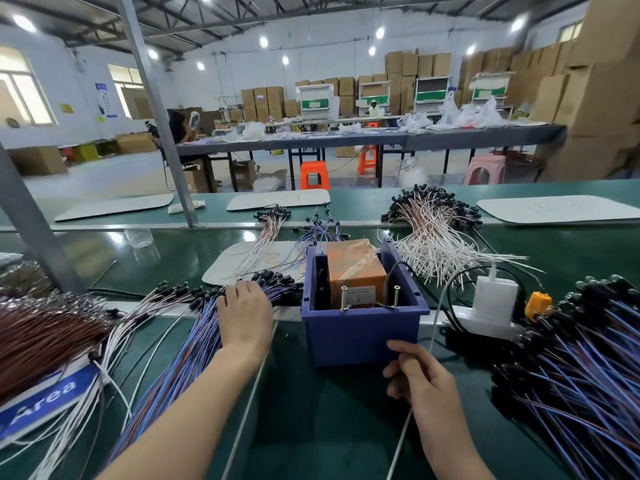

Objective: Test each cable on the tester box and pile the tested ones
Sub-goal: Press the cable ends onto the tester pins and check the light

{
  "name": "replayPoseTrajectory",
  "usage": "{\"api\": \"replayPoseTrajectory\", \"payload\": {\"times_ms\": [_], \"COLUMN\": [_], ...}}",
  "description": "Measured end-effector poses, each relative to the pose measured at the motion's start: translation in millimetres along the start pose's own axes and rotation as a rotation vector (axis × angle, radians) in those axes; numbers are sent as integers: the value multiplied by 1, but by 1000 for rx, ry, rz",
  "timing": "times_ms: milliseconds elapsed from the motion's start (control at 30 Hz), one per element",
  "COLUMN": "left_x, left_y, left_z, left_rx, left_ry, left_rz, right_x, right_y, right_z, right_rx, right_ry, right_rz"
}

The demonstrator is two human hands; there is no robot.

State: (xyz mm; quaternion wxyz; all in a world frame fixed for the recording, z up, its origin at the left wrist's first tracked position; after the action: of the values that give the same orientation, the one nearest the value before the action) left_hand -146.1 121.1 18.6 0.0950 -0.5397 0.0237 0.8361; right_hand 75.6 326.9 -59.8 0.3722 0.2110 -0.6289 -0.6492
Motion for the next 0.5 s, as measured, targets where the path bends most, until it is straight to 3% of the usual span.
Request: {"api": "replayPoseTrajectory", "payload": {"times_ms": [67,167,233,367,500], "left_x": [-26,-47,-63,-87,-110], "left_y": [15,41,48,38,-16], "left_z": [1,-3,-18,-73,-134], "left_rx": [-107,-335,-390,-295,105], "left_ry": [-67,28,59,-51,-232], "left_rz": [-351,-967,-1242,-1488,-1351], "right_x": [1,0,-1,2,12], "right_y": [-1,-3,-3,1,18], "right_z": [0,0,0,-2,-8], "right_rx": [7,22,23,21,-21], "right_ry": [-1,-16,-17,11,75], "right_rz": [14,24,18,47,201]}}
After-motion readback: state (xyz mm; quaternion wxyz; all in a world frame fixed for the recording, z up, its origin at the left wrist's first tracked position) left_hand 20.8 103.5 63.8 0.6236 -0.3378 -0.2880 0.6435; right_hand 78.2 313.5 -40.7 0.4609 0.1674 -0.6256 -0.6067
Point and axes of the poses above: each hand's wrist, its own z-axis towards the middle knuckle, its own x-axis out of the palm, y = z × x, the point moved 10 cm from there along z, towards the middle knuckle, and after that the axes turned 6 degrees about -x, right-handed, at the moved point
